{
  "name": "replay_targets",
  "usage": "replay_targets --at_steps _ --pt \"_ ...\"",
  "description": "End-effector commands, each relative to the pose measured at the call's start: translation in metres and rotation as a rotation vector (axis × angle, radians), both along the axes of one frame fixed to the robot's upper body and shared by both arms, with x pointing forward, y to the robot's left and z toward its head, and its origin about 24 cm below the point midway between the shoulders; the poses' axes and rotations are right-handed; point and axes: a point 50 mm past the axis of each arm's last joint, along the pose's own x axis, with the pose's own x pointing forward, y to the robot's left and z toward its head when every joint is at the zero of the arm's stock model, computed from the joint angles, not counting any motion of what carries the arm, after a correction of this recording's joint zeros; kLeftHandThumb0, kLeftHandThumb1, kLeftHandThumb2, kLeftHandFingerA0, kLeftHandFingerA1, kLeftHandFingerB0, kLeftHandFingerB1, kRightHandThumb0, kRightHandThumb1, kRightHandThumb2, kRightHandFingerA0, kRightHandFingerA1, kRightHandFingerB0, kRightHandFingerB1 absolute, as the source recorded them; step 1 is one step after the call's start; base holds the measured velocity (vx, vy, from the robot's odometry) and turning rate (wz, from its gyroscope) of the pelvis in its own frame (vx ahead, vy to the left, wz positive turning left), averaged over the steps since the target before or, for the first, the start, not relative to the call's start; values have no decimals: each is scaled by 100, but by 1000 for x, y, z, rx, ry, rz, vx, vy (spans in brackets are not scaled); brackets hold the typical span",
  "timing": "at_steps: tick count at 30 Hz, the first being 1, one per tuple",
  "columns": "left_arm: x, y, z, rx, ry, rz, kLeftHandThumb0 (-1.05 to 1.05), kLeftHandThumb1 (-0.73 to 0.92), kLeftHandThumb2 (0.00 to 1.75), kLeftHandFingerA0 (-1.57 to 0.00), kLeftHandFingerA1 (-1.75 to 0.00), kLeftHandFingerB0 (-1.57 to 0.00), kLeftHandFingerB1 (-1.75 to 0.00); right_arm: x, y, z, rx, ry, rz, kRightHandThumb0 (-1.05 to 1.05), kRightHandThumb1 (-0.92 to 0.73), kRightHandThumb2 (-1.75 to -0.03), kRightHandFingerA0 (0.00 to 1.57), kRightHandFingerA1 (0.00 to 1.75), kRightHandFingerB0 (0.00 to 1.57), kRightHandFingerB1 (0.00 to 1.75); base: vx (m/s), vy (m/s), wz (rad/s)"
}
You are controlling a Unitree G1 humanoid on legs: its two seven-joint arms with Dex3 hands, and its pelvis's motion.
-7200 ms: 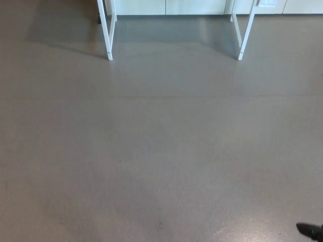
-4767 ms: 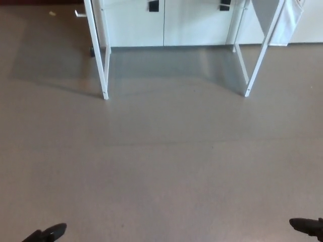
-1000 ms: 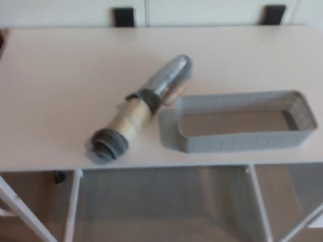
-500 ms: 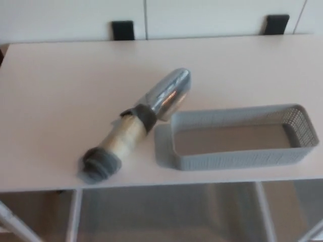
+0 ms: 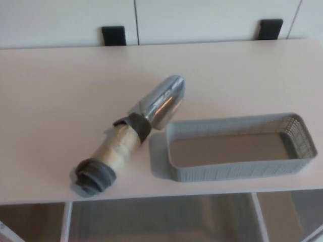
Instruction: The robot walks towards a desk on which a shovel is kept on the left hand side and a container is kept on the right hand side. The robot picks up the shovel using its left hand and places it in the container.
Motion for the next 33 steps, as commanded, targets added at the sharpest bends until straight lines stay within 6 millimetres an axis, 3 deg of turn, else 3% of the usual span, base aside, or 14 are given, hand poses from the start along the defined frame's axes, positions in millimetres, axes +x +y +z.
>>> replay_targets --at_steps 1,24,26,27,28,33 --pt "3 2 4 23 -35 -25 -41 41 67 -50 -47 -39 -43 1 -1 1 -11 -20 13 -15 -56 -55 58 60 46 52 -3 62 15" --pt "2 -6 6 -2 -26 -76 -40 41 66 -52 -47 -40 -42 2 -1 0 -13 -27 39 -14 -56 -55 59 60 48 54 15 -7 3" --pt "1 -16 7 -48 7 -194 -49 41 70 -46 -46 -34 -42 3 -1 -1 -5 -22 35 -13 -56 -55 59 60 47 53 0 0 0" --pt "-1 -24 7 -95 14 -268 -50 49 56 -49 -36 -39 -33 2 -1 -1 8 -21 26 -12 -55 -55 59 61 47 54 0 0 0" --pt "-2 -32 9 -135 12 -335 -56 43 71 -39 -44 -32 -41 2 0 -2 21 -21 21 -11 -56 -55 59 62 47 54 0 0 0" --pt "-6 -55 27 -172 -13 -505 -57 44 72 -35 -43 -29 -41 0 1 -3 6 -16 30 -12 -56 -55 60 61 48 54 0 0 0"
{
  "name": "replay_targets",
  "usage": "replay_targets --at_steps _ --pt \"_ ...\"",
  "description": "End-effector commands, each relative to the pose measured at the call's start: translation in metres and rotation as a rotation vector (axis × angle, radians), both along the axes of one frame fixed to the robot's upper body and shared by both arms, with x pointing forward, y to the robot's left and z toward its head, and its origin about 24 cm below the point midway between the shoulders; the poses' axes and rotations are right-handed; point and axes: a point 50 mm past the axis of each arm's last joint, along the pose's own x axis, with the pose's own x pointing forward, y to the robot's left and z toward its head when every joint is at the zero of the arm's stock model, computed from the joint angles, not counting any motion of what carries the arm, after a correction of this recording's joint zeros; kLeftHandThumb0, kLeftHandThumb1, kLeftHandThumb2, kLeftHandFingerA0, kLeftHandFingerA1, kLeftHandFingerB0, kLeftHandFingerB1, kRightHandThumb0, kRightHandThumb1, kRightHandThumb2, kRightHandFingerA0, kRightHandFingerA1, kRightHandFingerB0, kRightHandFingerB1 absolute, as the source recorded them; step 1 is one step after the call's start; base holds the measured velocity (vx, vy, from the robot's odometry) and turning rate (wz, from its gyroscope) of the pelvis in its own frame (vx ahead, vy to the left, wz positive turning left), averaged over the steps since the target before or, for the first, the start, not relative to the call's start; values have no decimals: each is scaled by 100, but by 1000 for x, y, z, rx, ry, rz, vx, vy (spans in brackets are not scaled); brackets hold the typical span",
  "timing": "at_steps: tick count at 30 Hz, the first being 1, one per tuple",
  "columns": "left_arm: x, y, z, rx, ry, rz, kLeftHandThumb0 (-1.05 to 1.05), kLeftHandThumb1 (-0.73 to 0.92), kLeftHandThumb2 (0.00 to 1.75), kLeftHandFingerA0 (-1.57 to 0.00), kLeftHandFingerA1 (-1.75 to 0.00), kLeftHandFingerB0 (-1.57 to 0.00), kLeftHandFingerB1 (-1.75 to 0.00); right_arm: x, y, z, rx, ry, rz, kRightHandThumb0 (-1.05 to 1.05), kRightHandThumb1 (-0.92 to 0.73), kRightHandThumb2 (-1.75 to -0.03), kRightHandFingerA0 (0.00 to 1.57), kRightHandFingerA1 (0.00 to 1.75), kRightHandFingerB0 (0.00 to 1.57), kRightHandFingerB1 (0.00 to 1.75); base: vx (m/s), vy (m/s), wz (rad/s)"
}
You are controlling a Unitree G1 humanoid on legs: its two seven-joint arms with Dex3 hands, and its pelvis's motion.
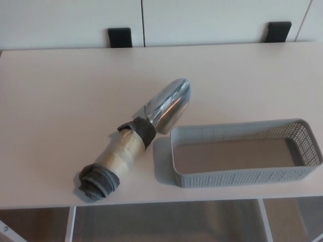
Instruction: The robot walks towards a desk on which a shovel is kept on the left hand side and a container is kept on the right hand side. The robot picks up the shovel using its left hand and places it in the container.
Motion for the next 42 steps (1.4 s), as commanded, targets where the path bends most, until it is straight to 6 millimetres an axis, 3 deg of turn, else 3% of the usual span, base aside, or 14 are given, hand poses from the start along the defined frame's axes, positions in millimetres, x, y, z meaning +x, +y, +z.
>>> replay_targets --at_steps 1,2,4,12,19,20,21,22,24,25,29,38,39,42 --pt "-3 -28 28 -111 -54 -296 -50 51 56 -38 -33 -32 -32 0 0 0 1 -25 22 -14 -55 -55 60 61 48 54 0 0 0" --pt "1 -45 57 -185 -96 -452 -55 55 57 -36 -32 -31 -31 0 0 -1 1 -15 19 -15 -55 -54 60 61 47 53 0 0 0" --pt "3 -49 65 -213 -96 -487 -55 55 57 -36 -32 -31 -31 0 0 0 3 -13 15 -15 -55 -54 60 61 47 53 0 0 0" --pt "14 -91 164 -445 -277 -881 -84 71 62 -31 -31 -30 -31 3 2 2 15 -19 21 -14 -56 -55 61 61 48 53 0 0 0" --pt "21 -105 228 -644 -458 -910 -71 72 62 -35 -33 -33 -32 6 0 1 -2 -28 35 -16 -56 -54 63 62 50 54 0 0 0" --pt "24 -105 233 -643 -549 -875 -71 56 90 -37 -50 -23 -42 7 0 1 -9 -26 40 -19 -55 -55 59 61 50 54 0 0 0" --pt "32 -103 243 -587 -683 -798 -55 45 85 -35 -51 -19 -42 7 2 3 1 -26 34 -18 -56 -54 63 65 50 55 0 0 0" --pt "38 -101 250 -548 -754 -744 -51 56 58 -39 -34 -31 -31 7 2 3 13 -24 28 -17 -56 -54 62 63 50 55 0 0 0" --pt "43 -100 253 -532 -802 -710 -55 47 73 -35 -44 -29 -41 7 2 2 17 -26 30 -17 -56 -54 63 64 50 55 0 0 0" --pt "50 -98 255 -496 -889 -659 -45 55 57 -40 -34 -33 -32 7 2 2 18 -30 34 -18 -56 -54 62 64 50 56 0 0 0" --pt "77 -90 257 -357 -1042 -507 -52 47 71 -37 -43 -28 -40 9 1 1 8 -23 33 -18 -55 -54 63 63 50 55 0 0 0" --pt "129 -77 241 301 -1165 -330 -51 60 59 -27 -32 -27 -30 16 2 3 -23 -43 57 -17 -55 -54 64 63 50 54 0 0 0" --pt "137 -74 234 392 -1122 -328 -27 41 95 -9 -52 -9 -51 16 3 2 -19 -42 55 -15 -55 -54 64 63 49 54 0 0 0" --pt "152 -67 218 533 -1023 -327 -29 45 95 -2 -51 0 -47 17 4 2 -5 -29 41 -14 -55 -54 62 62 48 53 0 0 0"
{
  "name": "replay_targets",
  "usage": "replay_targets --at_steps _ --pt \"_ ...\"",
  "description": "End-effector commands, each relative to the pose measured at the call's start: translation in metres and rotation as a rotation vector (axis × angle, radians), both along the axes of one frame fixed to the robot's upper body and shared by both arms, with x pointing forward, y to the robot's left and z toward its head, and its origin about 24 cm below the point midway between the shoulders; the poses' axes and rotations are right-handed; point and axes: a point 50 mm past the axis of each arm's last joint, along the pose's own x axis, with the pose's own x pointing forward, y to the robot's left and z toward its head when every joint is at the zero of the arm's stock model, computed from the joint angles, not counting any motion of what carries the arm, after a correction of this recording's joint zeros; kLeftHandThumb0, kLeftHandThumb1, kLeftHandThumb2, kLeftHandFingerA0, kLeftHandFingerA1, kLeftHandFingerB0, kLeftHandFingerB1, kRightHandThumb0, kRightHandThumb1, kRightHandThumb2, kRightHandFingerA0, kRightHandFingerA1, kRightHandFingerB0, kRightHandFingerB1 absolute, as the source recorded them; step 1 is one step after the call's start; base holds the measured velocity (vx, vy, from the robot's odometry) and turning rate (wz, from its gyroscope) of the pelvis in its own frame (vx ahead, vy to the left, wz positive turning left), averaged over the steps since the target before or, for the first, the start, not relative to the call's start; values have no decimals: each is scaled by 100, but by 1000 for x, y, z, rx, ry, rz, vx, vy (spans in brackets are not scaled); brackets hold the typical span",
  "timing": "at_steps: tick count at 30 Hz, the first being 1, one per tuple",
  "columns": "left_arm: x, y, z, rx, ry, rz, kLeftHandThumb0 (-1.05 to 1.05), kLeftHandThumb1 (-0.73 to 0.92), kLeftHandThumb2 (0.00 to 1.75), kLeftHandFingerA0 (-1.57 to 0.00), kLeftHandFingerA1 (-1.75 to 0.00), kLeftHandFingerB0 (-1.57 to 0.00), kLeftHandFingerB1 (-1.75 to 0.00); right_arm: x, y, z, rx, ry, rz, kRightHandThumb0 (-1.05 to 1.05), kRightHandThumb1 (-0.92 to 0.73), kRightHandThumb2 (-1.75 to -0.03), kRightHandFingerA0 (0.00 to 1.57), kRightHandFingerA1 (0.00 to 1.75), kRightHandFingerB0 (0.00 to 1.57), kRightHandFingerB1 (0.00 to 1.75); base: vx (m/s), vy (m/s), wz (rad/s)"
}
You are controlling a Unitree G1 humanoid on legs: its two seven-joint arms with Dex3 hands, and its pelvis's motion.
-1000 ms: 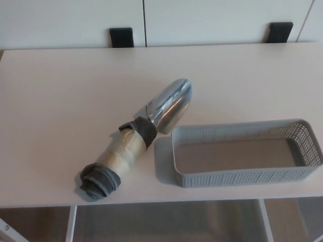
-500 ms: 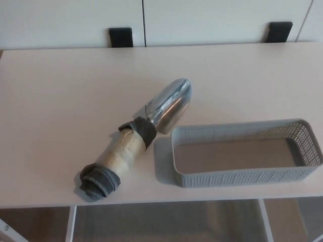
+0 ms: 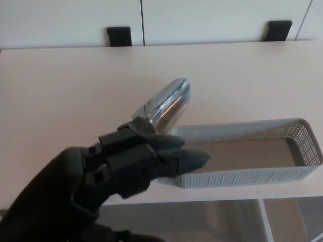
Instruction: The robot walks towards a desk on which a shovel is kept on the left hand side and a container is kept on the right hand side. The robot picks up the shovel using its left hand and places it in the container.
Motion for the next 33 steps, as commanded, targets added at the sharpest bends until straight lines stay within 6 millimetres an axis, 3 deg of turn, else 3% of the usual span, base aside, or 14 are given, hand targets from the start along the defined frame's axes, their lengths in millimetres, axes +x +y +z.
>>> replay_targets --at_steps 1,2,3,4,5,6,7,10,11,12,13,14,19,33 --pt "58 26 -27 409 -46 513 -29 45 95 -2 -51 0 -47 7 1 1 -2 -11 11 -14 -55 -54 62 62 48 53 0 0 0" --pt "63 28 -34 429 -38 534 -29 43 94 -2 -52 0 -47 7 1 1 2 -15 11 -13 -55 -54 61 62 48 54 0 0 0" --pt "68 31 -40 459 -6 556 -45 55 59 -7 -26 -13 -27 7 1 1 5 -20 15 -12 -56 -54 62 64 48 55 0 0 0" --pt "71 33 -44 479 20 568 -50 53 68 -5 -20 -10 -28 7 1 1 0 -20 17 -14 -55 -54 63 63 49 54 0 0 0" --pt "74 35 -48 492 35 585 -46 56 58 0 -27 -11 -27 7 1 1 -5 -20 22 -14 -55 -54 63 63 49 54 0 0 0" --pt "77 38 -52 507 46 602 -46 36 75 0 -26 -6 -35 7 1 0 -4 -21 24 -13 -54 -54 63 63 49 54 0 0 0" --pt "78 40 -55 522 56 612 -47 46 73 0 -18 -8 -32 7 1 0 -2 -19 22 -13 -54 -54 63 63 50 54 0 0 0" --pt "85 44 -66 560 92 660 -46 42 71 0 -14 -7 -32 7 1 0 -9 -18 25 -12 -54 -54 63 63 50 54 0 0 0" --pt "87 45 -69 572 108 673 -49 30 68 0 -13 -8 -32 7 1 0 -6 -19 25 -13 -54 -54 64 63 50 54 0 0 0" --pt "89 46 -72 583 124 689 -43 47 58 0 -9 -9 -25 6 1 0 -3 -17 25 -14 -54 -54 64 63 50 54 0 0 0" --pt "89 45 -73 584 125 691 -43 47 58 0 -9 -9 -25 6 1 1 -4 -17 25 -14 -54 -54 64 63 50 54 0 0 0" --pt "90 45 -74 587 129 696 -58 33 65 0 -1 -4 -21 6 0 1 -5 -15 25 -15 -55 -54 63 63 50 54 0 0 0" --pt "95 38 -78 599 161 752 -67 40 70 0 0 -13 -13 8 1 1 -5 -21 32 -15 -54 -54 64 63 51 55 0 0 0" --pt "98 6 -94 622 207 794 -70 43 74 0 0 -7 -13 10 2 1 -18 -20 39 -14 -54 -54 64 63 51 54 0 0 0"
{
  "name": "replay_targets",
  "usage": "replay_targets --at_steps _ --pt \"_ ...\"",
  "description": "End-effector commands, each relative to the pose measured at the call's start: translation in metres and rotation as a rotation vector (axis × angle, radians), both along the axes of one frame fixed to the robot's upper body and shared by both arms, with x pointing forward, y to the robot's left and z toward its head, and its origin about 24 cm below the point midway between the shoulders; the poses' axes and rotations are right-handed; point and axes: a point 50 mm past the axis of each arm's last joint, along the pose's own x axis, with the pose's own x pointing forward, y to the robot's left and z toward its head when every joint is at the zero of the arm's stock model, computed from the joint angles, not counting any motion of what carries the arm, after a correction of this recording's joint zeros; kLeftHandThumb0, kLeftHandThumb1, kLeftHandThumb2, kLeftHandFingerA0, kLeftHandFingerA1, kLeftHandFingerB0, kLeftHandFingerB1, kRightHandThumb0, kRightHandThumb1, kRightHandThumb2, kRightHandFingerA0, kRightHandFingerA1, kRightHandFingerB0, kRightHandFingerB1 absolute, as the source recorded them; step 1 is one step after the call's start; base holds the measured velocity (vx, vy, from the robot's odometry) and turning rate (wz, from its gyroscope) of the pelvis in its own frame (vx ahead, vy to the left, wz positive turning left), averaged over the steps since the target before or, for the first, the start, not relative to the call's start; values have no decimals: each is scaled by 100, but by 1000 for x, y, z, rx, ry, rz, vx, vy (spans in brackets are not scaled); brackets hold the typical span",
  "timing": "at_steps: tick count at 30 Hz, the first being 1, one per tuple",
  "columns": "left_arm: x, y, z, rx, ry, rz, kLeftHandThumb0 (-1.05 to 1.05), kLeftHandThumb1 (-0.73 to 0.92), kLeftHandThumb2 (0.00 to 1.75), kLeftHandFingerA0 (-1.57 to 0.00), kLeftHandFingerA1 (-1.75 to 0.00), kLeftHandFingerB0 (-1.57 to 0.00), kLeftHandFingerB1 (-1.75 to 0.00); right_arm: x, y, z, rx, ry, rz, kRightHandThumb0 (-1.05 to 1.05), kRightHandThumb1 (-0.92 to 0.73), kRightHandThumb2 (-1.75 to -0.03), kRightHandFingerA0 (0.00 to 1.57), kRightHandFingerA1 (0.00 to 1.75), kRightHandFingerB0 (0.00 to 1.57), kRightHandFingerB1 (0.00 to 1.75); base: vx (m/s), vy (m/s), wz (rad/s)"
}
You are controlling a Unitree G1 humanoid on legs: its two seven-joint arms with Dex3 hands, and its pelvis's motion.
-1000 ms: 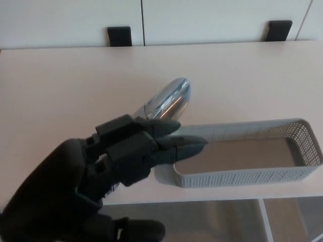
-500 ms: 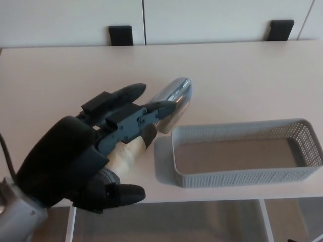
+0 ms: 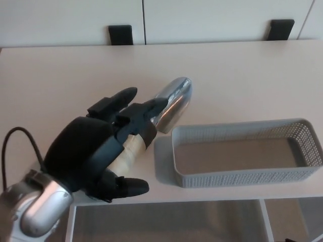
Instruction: The robot walks towards a desk on which a shovel is kept on the left hand side and a container is kept on the right hand side. The robot picks up the shovel using its left hand and places it in the container.
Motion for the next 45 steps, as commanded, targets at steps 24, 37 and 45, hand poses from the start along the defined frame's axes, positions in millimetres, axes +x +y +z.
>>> replay_targets --at_steps 24,37,45 --pt "26 13 -33 298 -27 542 -71 42 72 0 -1 -6 -16 0 -5 2 -48 10 43 -14 -54 -54 64 62 56 55 0 0 0" --pt "25 13 -43 285 -19 572 -61 38 76 -4 -39 -6 -24 0 -5 0 -58 20 55 -16 -54 -53 62 61 58 56 0 0 0" --pt "22 9 -52 295 18 575 -61 39 77 -5 -33 -4 -25 0 -5 2 -62 28 72 -13 -53 -55 65 63 57 56 0 0 0"
